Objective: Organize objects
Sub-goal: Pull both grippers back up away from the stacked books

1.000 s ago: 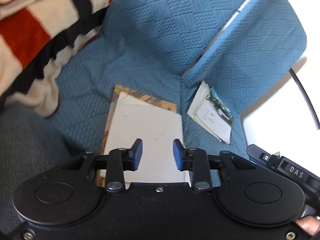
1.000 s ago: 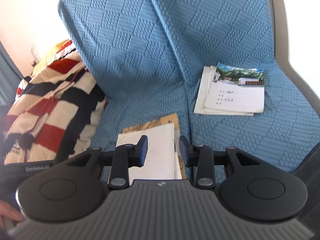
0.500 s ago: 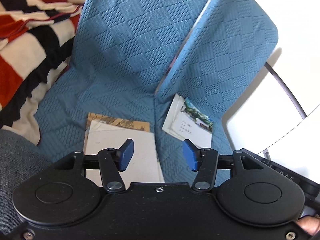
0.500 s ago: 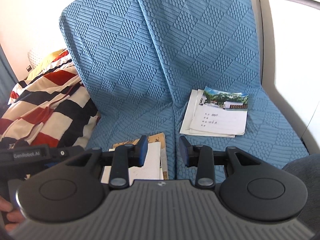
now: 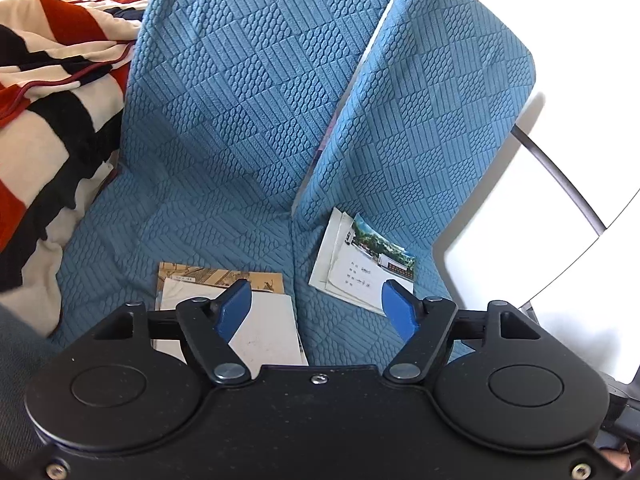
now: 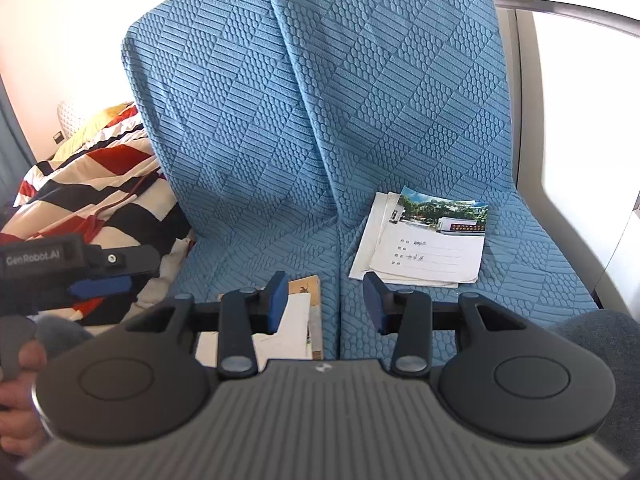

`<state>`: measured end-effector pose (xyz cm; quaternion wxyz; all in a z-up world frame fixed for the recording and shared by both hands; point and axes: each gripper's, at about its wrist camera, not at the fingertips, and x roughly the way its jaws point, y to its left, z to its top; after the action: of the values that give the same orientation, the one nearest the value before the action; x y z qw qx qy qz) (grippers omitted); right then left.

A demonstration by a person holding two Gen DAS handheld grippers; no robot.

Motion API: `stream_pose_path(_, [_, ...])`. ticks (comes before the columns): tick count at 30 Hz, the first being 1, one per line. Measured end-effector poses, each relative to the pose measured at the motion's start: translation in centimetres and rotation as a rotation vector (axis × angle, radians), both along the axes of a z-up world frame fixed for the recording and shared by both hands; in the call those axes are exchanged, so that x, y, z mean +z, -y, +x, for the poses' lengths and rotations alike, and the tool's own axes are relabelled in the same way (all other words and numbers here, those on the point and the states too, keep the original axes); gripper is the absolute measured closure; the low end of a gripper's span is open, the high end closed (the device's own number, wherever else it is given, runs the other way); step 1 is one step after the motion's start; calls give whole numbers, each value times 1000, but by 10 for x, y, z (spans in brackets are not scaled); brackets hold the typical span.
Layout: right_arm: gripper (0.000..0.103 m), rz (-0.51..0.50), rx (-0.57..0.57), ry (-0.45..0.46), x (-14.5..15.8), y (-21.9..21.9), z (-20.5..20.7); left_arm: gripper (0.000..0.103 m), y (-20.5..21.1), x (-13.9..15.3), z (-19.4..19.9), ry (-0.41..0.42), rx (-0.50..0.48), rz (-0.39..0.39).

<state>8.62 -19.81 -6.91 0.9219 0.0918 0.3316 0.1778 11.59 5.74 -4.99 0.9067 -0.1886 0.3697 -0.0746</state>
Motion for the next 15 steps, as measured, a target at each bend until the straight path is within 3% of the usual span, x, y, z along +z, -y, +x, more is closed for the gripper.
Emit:
stream_pose_path(6, [55,7,-34,-15,-15,1,11,33,6,-7,12,25,-29,0])
stream_pose_path(12, [22,-7,-75,-6,-25,2,15,32,19,-16,26,37,-68,7])
stream_pose_path(15, [21,-25,-98,5,-30,5,15,31,27,-21,32,37,-82,6])
